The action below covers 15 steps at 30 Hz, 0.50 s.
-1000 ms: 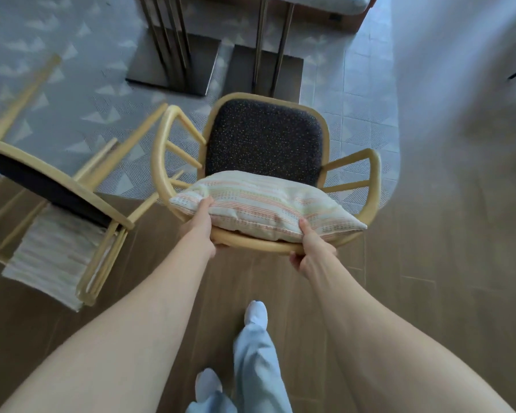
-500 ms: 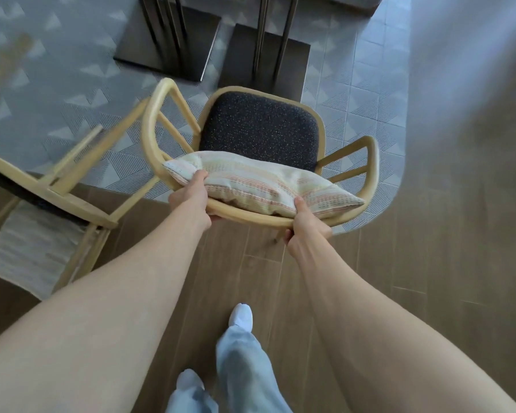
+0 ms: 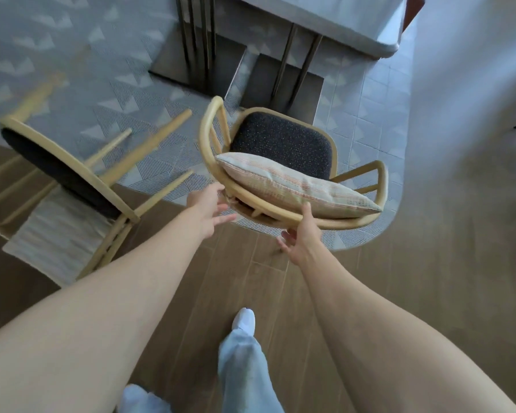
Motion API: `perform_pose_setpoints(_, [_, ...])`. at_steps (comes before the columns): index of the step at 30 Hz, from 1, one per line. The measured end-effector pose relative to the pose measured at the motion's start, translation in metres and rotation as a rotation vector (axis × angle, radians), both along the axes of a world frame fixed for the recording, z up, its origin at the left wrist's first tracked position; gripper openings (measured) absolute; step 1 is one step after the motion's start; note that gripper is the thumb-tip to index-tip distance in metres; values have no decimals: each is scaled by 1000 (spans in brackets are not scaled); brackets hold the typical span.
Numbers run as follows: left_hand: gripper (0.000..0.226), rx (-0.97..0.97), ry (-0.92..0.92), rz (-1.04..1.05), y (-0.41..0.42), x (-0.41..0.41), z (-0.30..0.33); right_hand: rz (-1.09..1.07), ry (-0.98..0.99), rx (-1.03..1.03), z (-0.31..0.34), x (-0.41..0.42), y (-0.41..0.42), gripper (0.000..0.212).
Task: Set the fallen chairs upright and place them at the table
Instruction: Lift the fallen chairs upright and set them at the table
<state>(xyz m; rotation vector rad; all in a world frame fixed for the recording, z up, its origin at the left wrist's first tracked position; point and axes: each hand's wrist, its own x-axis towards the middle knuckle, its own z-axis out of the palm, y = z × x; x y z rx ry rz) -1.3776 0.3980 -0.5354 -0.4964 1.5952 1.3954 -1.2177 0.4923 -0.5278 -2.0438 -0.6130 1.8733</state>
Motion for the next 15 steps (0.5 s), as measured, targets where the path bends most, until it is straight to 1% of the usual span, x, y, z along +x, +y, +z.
perform_pose_setpoints(4, [25, 27, 62, 29, -93, -35, 30, 110, 65, 23, 25, -48, -79, 60])
perform_pose_setpoints(7, [18, 63, 137, 68, -178, -66, 48, 300, 86, 126, 38, -96, -152, 48])
perform_pose_setpoints(10, [12, 100, 239, 40, -272, -102, 64, 554, 55, 285, 47, -145, -235, 37])
perform_pose_setpoints(12, [13, 86, 339, 21, -351, -133, 76, 705, 73, 348, 54, -182, -303, 29])
perform_pose_setpoints(15, [17, 32, 446, -5, -449, -173, 95, 824, 135, 414, 64, -226, -379, 23])
